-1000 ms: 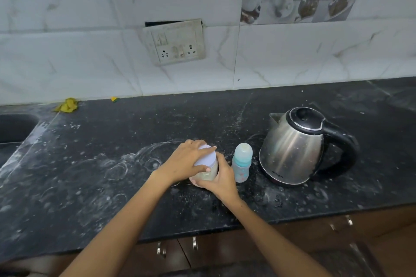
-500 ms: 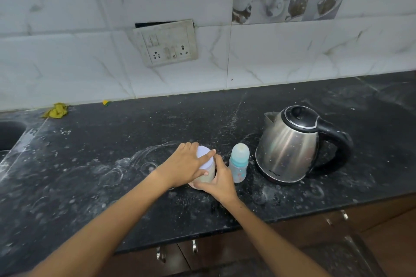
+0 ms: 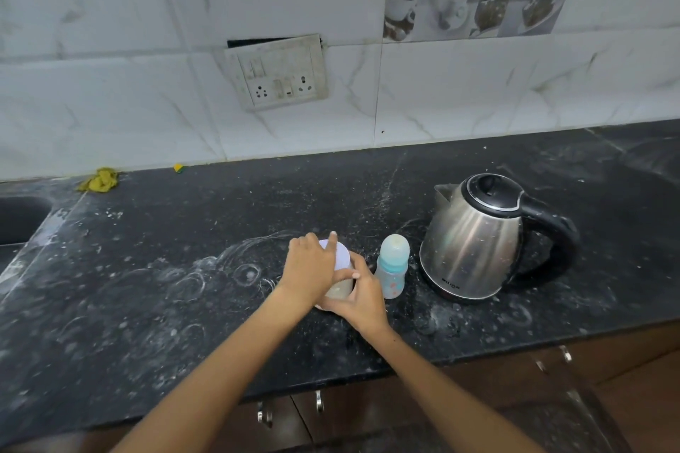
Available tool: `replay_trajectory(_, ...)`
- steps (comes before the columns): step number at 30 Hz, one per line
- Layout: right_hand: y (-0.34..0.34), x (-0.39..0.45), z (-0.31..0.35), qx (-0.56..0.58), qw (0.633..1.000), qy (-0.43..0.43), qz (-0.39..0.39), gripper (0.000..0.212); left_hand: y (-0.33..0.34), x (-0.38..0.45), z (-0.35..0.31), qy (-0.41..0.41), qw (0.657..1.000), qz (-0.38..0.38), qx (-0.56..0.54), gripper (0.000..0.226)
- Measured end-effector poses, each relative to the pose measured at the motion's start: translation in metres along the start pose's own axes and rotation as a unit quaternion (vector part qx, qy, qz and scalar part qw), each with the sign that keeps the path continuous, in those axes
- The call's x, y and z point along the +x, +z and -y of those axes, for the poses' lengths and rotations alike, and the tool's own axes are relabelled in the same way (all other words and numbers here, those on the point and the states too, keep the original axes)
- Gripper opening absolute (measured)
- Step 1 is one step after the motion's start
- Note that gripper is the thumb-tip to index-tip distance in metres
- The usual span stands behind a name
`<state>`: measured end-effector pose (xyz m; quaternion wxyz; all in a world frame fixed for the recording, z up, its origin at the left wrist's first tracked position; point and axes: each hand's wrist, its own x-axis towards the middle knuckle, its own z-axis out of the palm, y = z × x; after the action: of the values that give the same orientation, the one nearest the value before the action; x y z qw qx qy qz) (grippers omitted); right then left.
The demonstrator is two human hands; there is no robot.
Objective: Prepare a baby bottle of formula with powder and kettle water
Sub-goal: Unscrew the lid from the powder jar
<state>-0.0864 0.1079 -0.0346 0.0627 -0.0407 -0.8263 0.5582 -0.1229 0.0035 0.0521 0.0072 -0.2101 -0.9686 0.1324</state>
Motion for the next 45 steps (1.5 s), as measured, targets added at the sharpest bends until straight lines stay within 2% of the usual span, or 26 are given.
replay_trajectory(2,-0.001,0.0,-0.001,-0.004,1.0,0.001,-0.001,0.09,-0.008,0.0,0.014,0.003,1.0,0.026,-0.012,0.086)
replay_trajectory(7,-0.001,0.002,-0.002,-0.006,1.0,-0.006,0.003,0.094,-0.025,0.001,0.045,0.054,0.99,0.103,-0.081,0.063)
replay_trajectory(10,-0.002,0.002,-0.003,-0.014,1.0,-0.008,0.004,0.093,-0.021,0.01,0.051,0.15,0.965,0.148,-0.157,0.098)
replay_trajectory(11,-0.002,0.002,-0.003,-0.017,1.0,-0.008,0.005,0.092,-0.02,0.014,0.051,0.186,0.961,0.146,-0.144,0.101)
replay_trajectory(13,-0.002,0.003,-0.003,-0.02,1.0,-0.003,0.008,0.091,-0.02,0.019,0.051,0.223,0.959,0.123,-0.121,0.092)
replay_trajectory(16,-0.004,0.003,-0.001,-0.014,1.0,0.001,0.012,0.092,-0.025,0.019,0.049,0.178,0.964,0.133,-0.146,0.082)
replay_trajectory(19,-0.004,0.002,0.0,-0.012,1.0,0.0,0.016,0.09,-0.024,0.015,0.045,0.126,0.972,0.143,-0.14,0.089)
replay_trajectory(21,-0.003,0.002,-0.001,-0.015,1.0,-0.001,0.013,0.089,-0.025,0.014,0.044,0.134,0.966,0.173,-0.137,0.104)
replay_trajectory(23,-0.002,0.003,-0.001,-0.023,1.0,0.002,0.008,0.09,-0.03,0.016,0.045,0.185,0.958,0.185,-0.122,0.109)
replay_trajectory(26,-0.003,0.003,-0.002,-0.028,1.0,0.006,0.01,0.091,-0.032,0.017,0.046,0.225,0.957,0.147,-0.107,0.091)
replay_trajectory(31,-0.005,0.001,-0.001,-0.01,1.0,-0.001,0.019,0.089,-0.026,0.012,0.044,0.131,0.965,0.133,-0.186,0.074)
replay_trajectory(35,-0.006,0.0,0.001,0.0,1.0,-0.011,0.02,0.089,-0.029,0.006,0.045,0.069,0.968,0.068,-0.234,0.069)
replay_trajectory(37,-0.006,-0.001,0.003,0.004,0.999,-0.024,0.021,0.089,-0.026,-0.001,0.056,0.05,0.944,0.023,-0.326,0.069)
replay_trajectory(41,-0.003,-0.004,0.004,0.01,0.999,-0.035,0.015,0.09,0.0,-0.04,0.068,0.032,0.832,-0.071,-0.55,0.073)
replay_trajectory(45,0.0,-0.007,0.002,-0.034,0.999,-0.007,0.009,0.12,0.048,-0.089,0.053,-0.057,0.779,-0.129,-0.61,0.071)
